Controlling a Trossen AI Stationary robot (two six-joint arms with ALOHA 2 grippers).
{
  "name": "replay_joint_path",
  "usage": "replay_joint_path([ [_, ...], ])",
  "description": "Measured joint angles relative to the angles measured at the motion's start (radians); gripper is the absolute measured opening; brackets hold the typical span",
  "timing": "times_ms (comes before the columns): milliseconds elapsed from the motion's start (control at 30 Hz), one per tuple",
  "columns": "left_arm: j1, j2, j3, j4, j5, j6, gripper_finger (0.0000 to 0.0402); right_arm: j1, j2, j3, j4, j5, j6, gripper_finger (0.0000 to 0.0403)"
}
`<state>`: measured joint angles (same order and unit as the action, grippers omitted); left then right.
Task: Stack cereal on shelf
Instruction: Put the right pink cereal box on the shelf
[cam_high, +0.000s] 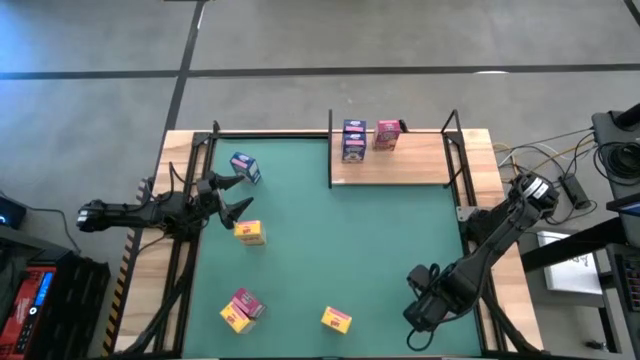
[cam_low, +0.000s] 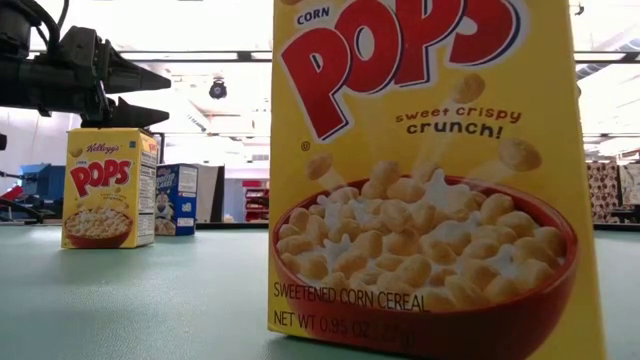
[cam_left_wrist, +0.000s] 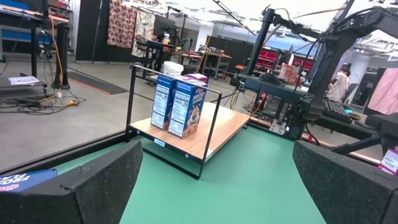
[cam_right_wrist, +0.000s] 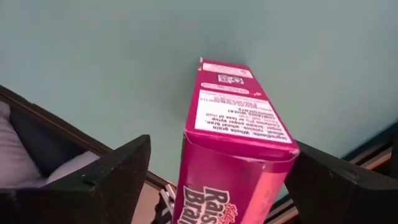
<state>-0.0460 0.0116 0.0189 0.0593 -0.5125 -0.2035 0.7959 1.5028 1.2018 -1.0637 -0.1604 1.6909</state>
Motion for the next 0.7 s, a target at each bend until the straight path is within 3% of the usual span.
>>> replay_joint_path([
  [133, 0.0, 0.0, 0.0, 0.0, 0.0, 0.0, 0.04, 0.0, 0.0, 0.0, 0.0, 0.004, 0.014, 0.0298],
  [500, 0.0, 0.0, 0.0, 0.0, 0.0, 0.0, 0.04, 0.0, 0.0, -0.02, -0.008, 0.005, 0.073, 0.0181],
  [700, 0.0, 0.0, 0.0, 0.0, 0.0, 0.0, 0.04, -0.002, 0.0, -0.022, -0.008, 0.006, 0.034, 0.015],
])
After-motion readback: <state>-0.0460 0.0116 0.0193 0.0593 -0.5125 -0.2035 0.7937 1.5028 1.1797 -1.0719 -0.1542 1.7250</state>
